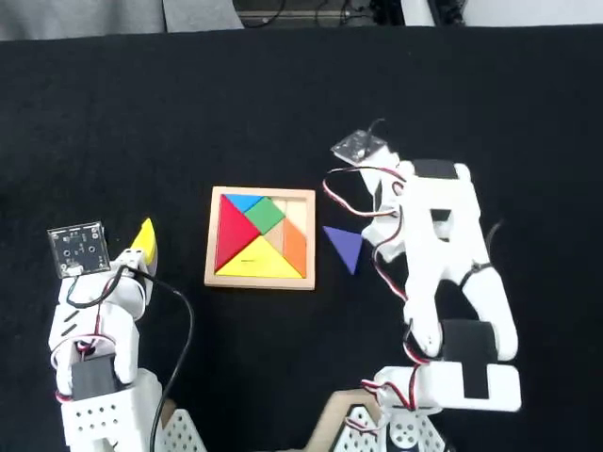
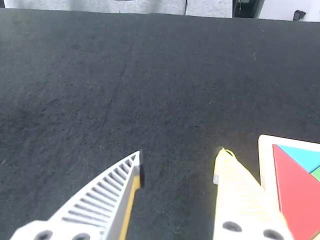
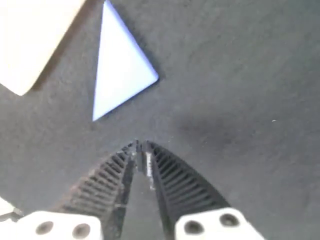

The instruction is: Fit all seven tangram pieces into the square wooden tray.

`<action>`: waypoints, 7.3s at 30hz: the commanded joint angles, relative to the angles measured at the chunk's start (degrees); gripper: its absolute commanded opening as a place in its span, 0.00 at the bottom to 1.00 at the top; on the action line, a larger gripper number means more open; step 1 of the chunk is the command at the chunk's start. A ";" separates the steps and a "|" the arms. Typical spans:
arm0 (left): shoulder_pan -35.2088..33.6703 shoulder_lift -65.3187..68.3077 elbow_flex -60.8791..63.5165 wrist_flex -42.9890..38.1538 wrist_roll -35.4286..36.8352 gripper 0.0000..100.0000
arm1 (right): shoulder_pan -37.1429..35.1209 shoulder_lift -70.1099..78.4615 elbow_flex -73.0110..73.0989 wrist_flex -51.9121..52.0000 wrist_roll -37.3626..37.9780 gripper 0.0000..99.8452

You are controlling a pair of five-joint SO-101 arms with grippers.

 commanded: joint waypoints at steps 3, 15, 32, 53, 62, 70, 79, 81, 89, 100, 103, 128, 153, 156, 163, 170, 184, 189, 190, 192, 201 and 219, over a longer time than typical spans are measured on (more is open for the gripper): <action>0.75 -0.88 1.01 0.09 -0.44 0.24 | -0.97 -3.03 3.65 -8.18 -5.80 0.01; 0.75 -0.88 1.01 0.09 -0.44 0.24 | -15.38 -2.24 2.51 -7.91 -18.81 0.26; 0.75 -0.88 1.01 0.09 -0.44 0.24 | -10.90 9.10 -1.54 -11.16 -18.37 0.25; 0.75 -0.79 1.01 0.09 -0.44 0.24 | -11.08 9.19 -0.31 -14.07 -15.21 0.24; 0.75 -0.79 1.01 0.09 -0.44 0.24 | -11.08 10.15 1.10 -14.51 -15.21 0.24; 0.75 -0.79 1.01 0.09 -0.44 0.24 | -11.25 15.16 -2.68 -13.01 -15.12 0.16; 0.75 -0.79 1.01 0.09 -0.44 0.24 | -11.16 15.16 -8.13 -9.14 -15.12 0.16; 0.75 -0.79 1.01 0.09 -0.44 0.24 | -11.16 15.16 -12.53 -5.27 -15.12 0.16; 0.75 -0.79 1.01 0.09 -0.44 0.24 | -13.89 15.60 -32.75 9.41 -14.77 0.16; 0.75 -0.79 1.01 0.09 -0.44 0.24 | -25.67 17.98 -40.48 11.34 -7.21 0.16; 0.75 -0.79 1.01 0.09 -0.44 0.24 | -25.58 21.14 -40.48 9.14 -7.21 0.16; 0.75 -0.79 1.01 0.09 -0.44 0.24 | -24.97 34.77 -48.22 6.42 -10.99 0.24; 0.66 -0.79 1.01 0.09 -0.44 0.24 | -22.86 43.03 -55.43 6.51 -10.81 0.17; 0.66 -0.79 1.01 0.09 -0.44 0.24 | -22.86 41.27 -57.10 8.88 -11.08 0.17; 0.66 -0.79 1.01 0.09 -0.44 0.24 | -21.63 40.04 -59.65 9.85 -11.43 0.17; 0.66 -0.79 1.01 0.09 -0.44 0.24 | -16.44 38.73 -61.41 18.37 -21.71 0.17; 0.48 -0.79 1.01 -0.35 -0.44 0.13 | -12.31 28.26 -50.24 23.30 -23.91 0.01; 1.80 -0.88 0.75 0.00 -3.69 0.06 | -9.76 21.32 -38.46 16.70 -27.60 0.01; 3.03 -0.79 0.75 0.09 -3.60 0.04 | -8.97 19.47 -34.77 13.27 -27.96 0.01; 6.29 -0.79 1.01 1.41 -3.96 0.03 | -7.91 15.52 -25.98 5.36 -28.48 0.01; 13.58 -0.62 -2.68 8.53 -3.96 0.03 | -8.79 0.57 5.76 -24.97 -28.40 0.01; 18.42 59.96 -29.76 -5.63 7.30 0.03 | -8.70 6.37 4.79 -27.78 -28.48 0.01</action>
